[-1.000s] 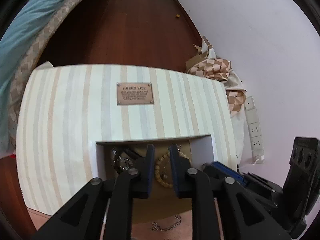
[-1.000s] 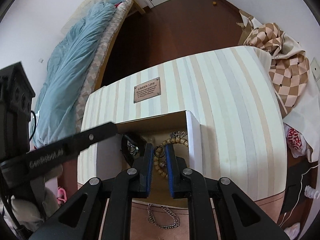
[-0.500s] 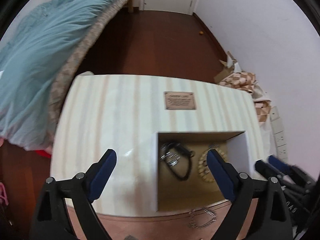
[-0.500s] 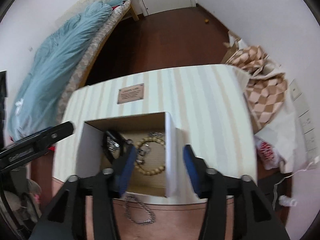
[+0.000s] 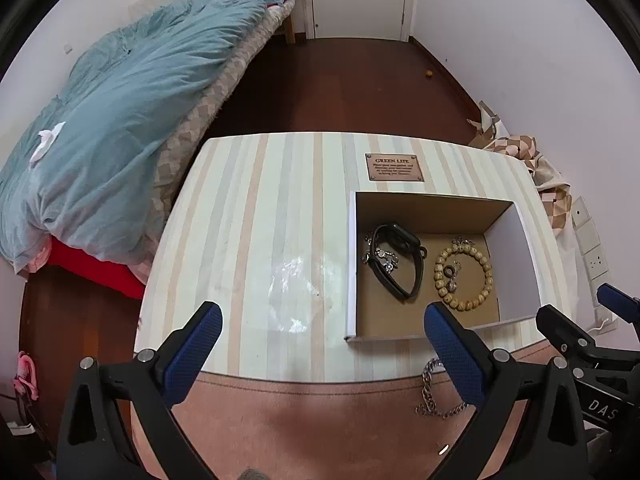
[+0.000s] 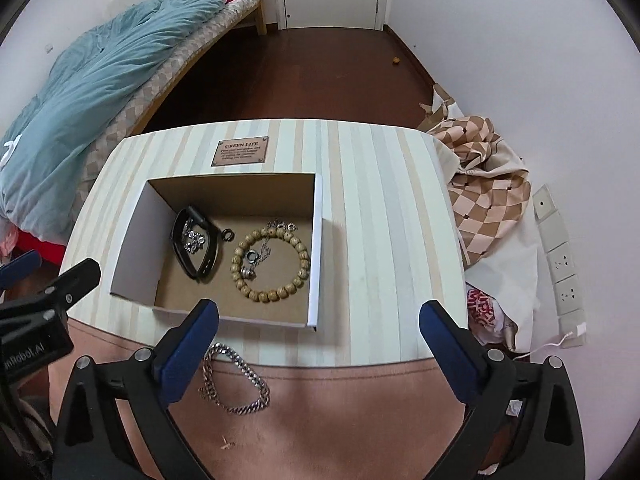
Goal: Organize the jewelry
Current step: 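Open both grippers to drop the rings into the box and lift away, then move both grippers toward the silver chain bracelet on the mat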
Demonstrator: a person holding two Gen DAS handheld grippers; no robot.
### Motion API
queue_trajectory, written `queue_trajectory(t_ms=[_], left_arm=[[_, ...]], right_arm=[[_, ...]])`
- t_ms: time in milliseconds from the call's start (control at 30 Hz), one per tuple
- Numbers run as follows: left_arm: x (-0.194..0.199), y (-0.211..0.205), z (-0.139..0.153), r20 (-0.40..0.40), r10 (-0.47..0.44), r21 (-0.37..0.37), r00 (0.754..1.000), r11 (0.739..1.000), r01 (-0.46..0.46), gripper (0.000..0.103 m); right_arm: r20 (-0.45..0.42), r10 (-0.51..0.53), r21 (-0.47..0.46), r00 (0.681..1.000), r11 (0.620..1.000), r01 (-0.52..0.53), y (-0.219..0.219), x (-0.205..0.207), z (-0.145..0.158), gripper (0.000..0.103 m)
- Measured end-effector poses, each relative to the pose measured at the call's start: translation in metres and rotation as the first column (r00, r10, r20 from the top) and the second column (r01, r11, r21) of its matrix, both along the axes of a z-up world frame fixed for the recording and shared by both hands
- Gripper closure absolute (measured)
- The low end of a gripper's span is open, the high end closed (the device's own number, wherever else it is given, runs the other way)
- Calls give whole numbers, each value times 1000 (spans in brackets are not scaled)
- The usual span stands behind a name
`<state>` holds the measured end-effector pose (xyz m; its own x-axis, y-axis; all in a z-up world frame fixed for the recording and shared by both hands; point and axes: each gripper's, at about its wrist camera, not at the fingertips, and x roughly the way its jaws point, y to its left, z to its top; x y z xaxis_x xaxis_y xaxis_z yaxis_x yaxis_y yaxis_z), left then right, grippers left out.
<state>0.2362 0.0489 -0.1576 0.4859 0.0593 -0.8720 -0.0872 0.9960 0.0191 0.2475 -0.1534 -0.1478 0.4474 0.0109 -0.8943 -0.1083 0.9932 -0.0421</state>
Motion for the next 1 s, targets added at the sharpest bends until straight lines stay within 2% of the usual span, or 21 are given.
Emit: queue_trajectory(t_ms=[267,733,1000], left_arm=[[-31,-2,27,79,8,11,997,1000,-9,0],[-87,-4,84,204,2,25,979,1000,-7,0],[-105,-6,96,229,2,15,973,1000,-6,0]], right_arm=[[36,0,9,999,1000,0,2,-26,23,1],[171,-11,32,985,999,5,3,-81,93,1],[189,-20,54,982,998,10,3,-103,106,1]])
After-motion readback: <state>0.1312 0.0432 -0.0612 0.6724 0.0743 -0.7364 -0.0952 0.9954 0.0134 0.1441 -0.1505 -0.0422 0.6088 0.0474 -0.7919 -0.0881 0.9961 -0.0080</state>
